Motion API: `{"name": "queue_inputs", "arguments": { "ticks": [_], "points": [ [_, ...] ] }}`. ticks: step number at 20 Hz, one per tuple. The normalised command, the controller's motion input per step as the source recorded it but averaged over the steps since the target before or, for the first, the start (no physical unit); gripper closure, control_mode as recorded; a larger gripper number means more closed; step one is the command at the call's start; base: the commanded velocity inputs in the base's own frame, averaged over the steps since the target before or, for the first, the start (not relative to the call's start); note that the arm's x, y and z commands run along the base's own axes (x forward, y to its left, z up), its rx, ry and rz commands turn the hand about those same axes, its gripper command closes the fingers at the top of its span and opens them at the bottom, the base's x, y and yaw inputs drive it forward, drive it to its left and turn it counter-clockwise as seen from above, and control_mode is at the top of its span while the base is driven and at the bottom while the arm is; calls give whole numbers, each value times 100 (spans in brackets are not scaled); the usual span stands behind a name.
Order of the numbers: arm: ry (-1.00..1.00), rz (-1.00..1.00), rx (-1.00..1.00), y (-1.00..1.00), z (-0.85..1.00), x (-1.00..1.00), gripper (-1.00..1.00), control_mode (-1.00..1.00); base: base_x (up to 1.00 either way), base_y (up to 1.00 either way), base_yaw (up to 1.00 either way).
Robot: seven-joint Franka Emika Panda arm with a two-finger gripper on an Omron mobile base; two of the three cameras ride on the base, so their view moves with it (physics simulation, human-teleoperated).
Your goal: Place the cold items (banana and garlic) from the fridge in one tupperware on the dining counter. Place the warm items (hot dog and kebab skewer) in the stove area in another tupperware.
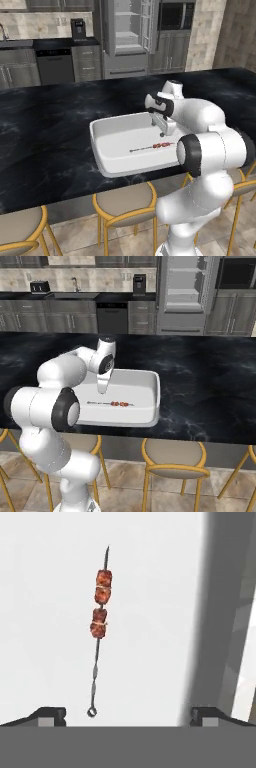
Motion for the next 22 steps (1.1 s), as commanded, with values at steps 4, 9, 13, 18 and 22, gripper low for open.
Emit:
{"name": "queue_inputs", "arguments": {
  "ticks": [4, 9, 13, 18, 22],
  "points": [
    [0, 20, -10, 42, 33, -93, -100, -100, 0, 0, 0],
    [0, 24, -12, 18, 38, -99, -100, -100, 0, 0, 0],
    [-3, 26, -8, 2, 29, -100, -100, -100, 0, 0, 0],
    [-8, 27, -4, 0, 36, -100, -100, -100, 0, 0, 0],
    [-8, 29, -4, 0, 45, -100, -100, -100, 0, 0, 0]
  ]
}}
